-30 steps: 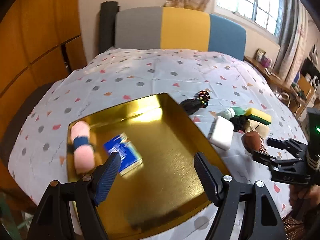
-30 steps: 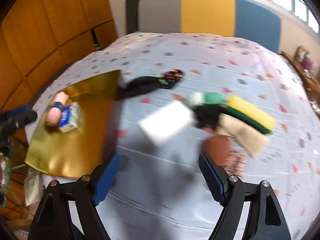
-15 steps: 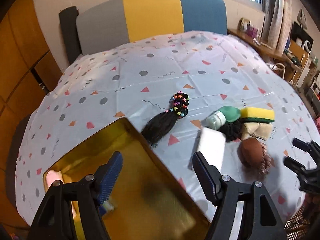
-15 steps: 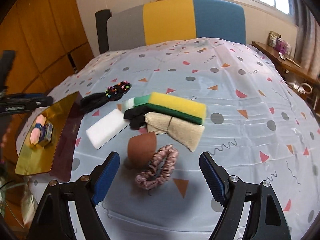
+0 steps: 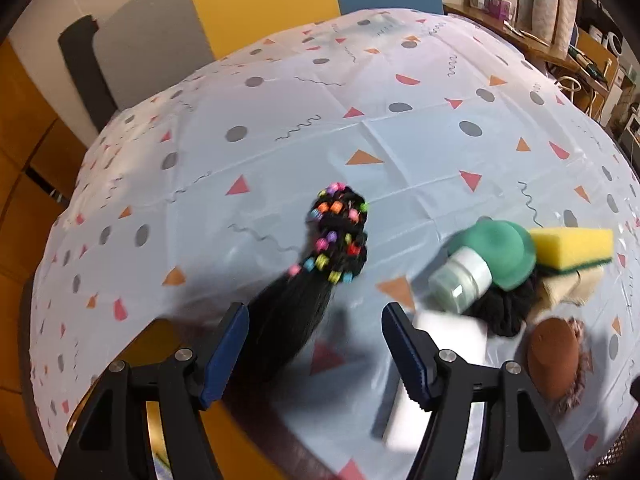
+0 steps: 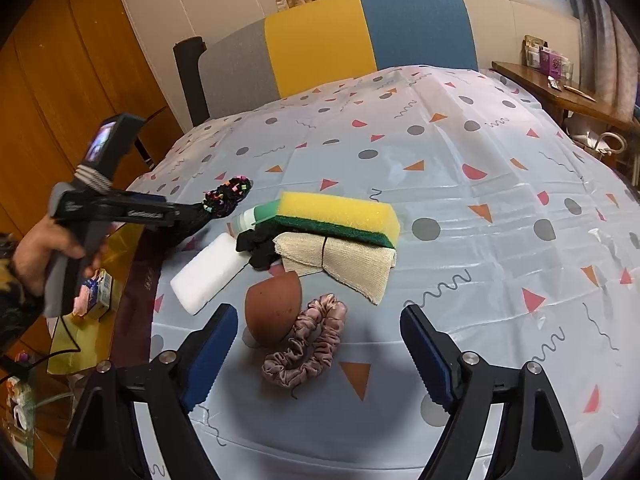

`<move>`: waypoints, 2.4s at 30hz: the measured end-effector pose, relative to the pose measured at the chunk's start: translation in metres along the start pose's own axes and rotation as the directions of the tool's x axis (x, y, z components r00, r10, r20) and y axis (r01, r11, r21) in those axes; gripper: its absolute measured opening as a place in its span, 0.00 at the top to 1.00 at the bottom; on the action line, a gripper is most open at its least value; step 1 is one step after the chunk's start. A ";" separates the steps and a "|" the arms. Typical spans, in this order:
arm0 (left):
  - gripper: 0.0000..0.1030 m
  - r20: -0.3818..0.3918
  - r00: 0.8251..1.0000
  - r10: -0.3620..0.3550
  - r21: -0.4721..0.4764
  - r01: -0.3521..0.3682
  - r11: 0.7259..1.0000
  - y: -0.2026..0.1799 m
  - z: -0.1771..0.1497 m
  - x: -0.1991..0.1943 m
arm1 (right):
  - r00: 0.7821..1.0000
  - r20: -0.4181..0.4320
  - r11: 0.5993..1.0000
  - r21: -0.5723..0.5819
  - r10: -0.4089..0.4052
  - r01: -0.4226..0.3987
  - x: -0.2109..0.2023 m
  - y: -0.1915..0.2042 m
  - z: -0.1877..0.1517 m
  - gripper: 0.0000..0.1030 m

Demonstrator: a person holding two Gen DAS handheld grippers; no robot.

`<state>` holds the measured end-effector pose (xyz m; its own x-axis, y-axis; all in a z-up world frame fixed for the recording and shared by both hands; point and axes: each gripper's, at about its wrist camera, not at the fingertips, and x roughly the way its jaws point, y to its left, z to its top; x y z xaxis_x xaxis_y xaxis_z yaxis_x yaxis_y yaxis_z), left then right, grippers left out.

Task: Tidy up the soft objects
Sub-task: 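Grasp the black beaded hair tie bundle with the left tool, then grasp the white sponge block with the right tool while the left tool holds the hair tie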

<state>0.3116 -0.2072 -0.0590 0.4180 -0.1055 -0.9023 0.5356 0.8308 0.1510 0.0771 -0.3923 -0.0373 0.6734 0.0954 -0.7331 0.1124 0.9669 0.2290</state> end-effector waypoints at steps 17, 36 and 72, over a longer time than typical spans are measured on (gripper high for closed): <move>0.74 -0.041 0.999 -0.033 -0.020 0.032 0.999 -0.017 0.018 0.051 | 1.000 0.030 1.000 0.005 -0.003 0.003 -0.006 -0.001 0.006 0.18; 0.90 0.245 0.955 -0.165 -0.090 0.192 0.977 -0.019 -0.045 -0.093 | 0.998 -0.016 0.997 -0.050 -0.060 0.059 0.008 0.005 -0.005 0.18; 0.89 0.394 0.908 -0.142 -0.395 0.307 0.866 0.076 -0.231 -0.177 | 0.873 -0.462 0.892 -0.314 0.155 -0.325 0.111 0.156 -0.028 0.40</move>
<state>0.1090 0.0002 0.0190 0.5927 -0.4293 -0.6815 0.3027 0.9028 -0.3054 0.1494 -0.2244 -0.1009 0.2677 0.3429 -0.9004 -0.3479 0.9059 0.2416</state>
